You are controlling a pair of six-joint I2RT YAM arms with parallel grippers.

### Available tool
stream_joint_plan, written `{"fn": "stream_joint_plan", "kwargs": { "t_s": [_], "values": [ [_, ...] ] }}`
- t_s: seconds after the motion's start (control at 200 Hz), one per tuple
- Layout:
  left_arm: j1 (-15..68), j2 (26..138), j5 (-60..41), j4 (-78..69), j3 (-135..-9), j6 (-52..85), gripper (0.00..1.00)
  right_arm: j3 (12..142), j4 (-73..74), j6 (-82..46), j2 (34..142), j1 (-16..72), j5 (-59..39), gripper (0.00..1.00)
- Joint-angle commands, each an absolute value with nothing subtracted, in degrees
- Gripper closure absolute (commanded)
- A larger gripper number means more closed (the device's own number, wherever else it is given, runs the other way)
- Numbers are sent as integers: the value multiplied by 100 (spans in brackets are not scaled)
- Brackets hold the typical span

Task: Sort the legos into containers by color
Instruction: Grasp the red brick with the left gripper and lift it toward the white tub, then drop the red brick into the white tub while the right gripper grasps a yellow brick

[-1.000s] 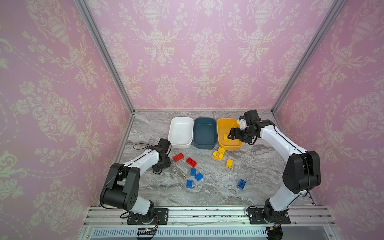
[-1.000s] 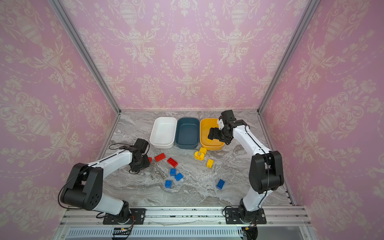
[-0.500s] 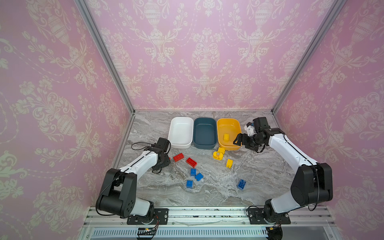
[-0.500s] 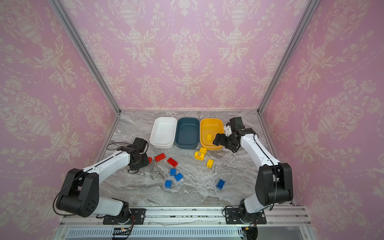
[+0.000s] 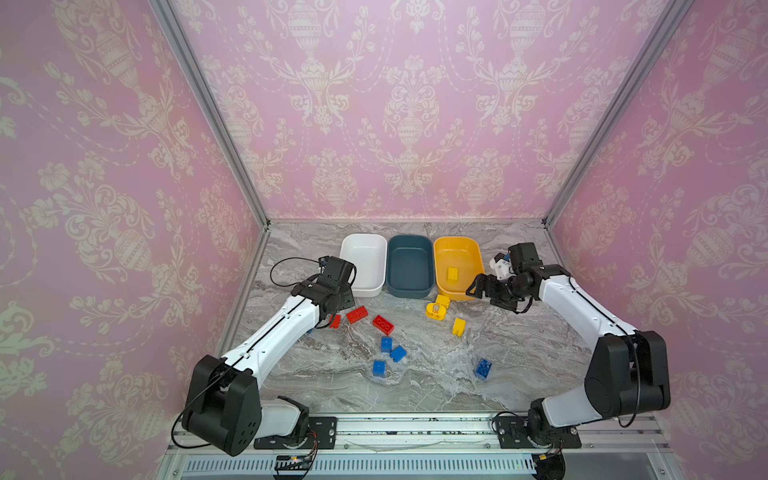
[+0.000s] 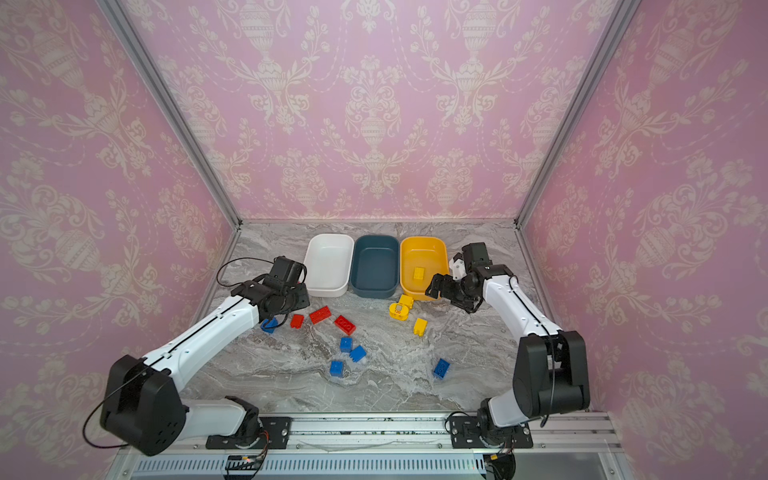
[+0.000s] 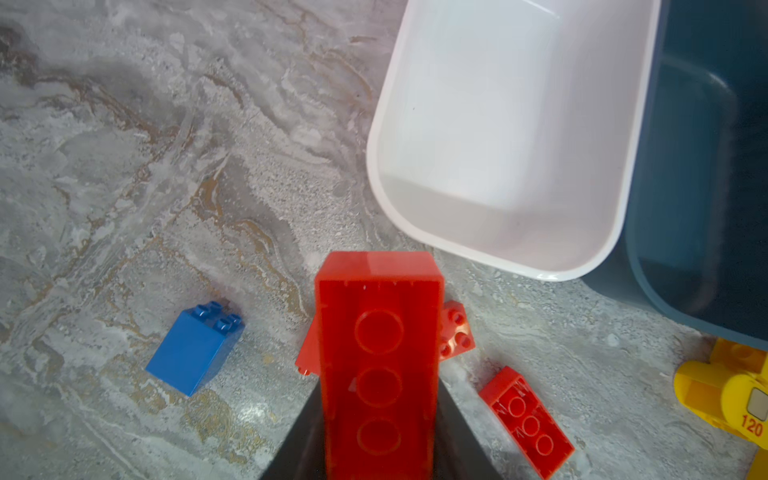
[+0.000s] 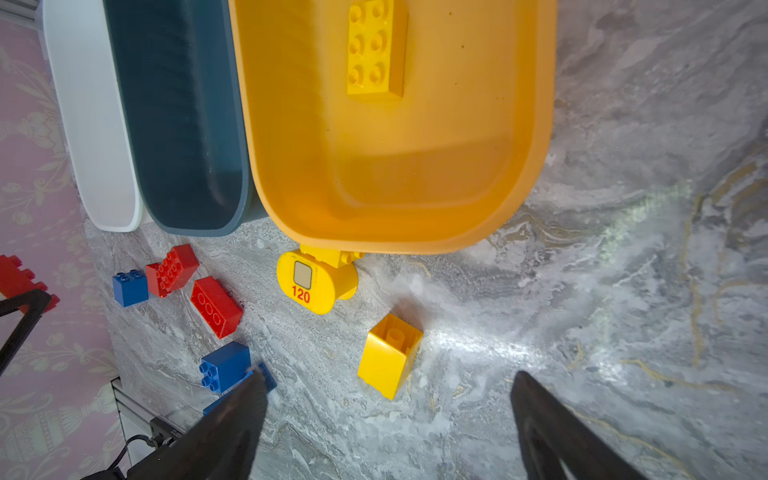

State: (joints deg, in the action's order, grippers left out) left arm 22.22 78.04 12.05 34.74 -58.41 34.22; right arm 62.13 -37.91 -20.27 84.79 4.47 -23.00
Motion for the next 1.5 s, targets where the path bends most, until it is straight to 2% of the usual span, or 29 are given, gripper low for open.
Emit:
{"fn": "stream_joint_plan", "kwargs": {
  "t_s": [0.0, 0.35, 0.786, 0.841, 0.991, 1.096, 1.216, 1.491],
  "values": [
    [2320, 8099, 1297, 3343, -6178, 2902, 76, 6135, -3776, -2120, 8269, 440, -2392, 7],
    [2303, 9440, 806, 2973, -7352, 1849, 78, 6120, -3898, -2066, 8084, 475, -2284, 7],
    [1855, 10418, 25, 2652, -7797, 1699, 78, 6018, -3885, -2163, 8142, 784, -2077, 7],
    [1854, 10439, 10, 2586, -7795, 1702, 75, 6006, -3876, -2184, 8172, 824, -2045, 7],
    [1847, 10487, 11, 2579, -7830, 1714, 52, 5952, -3856, -2333, 8200, 968, -1835, 7],
    [1846, 10443, 44, 2536, -7773, 1688, 42, 5879, -3816, -2502, 8178, 1093, -1641, 6],
    [1846, 10367, 0, 2471, -7694, 1686, 36, 5801, -3813, -2685, 8152, 1215, -1416, 6],
    [1801, 9975, -329, 2101, -7271, 1881, 29, 5734, -3814, -3108, 8089, 1625, -836, 6]
  ]
}}
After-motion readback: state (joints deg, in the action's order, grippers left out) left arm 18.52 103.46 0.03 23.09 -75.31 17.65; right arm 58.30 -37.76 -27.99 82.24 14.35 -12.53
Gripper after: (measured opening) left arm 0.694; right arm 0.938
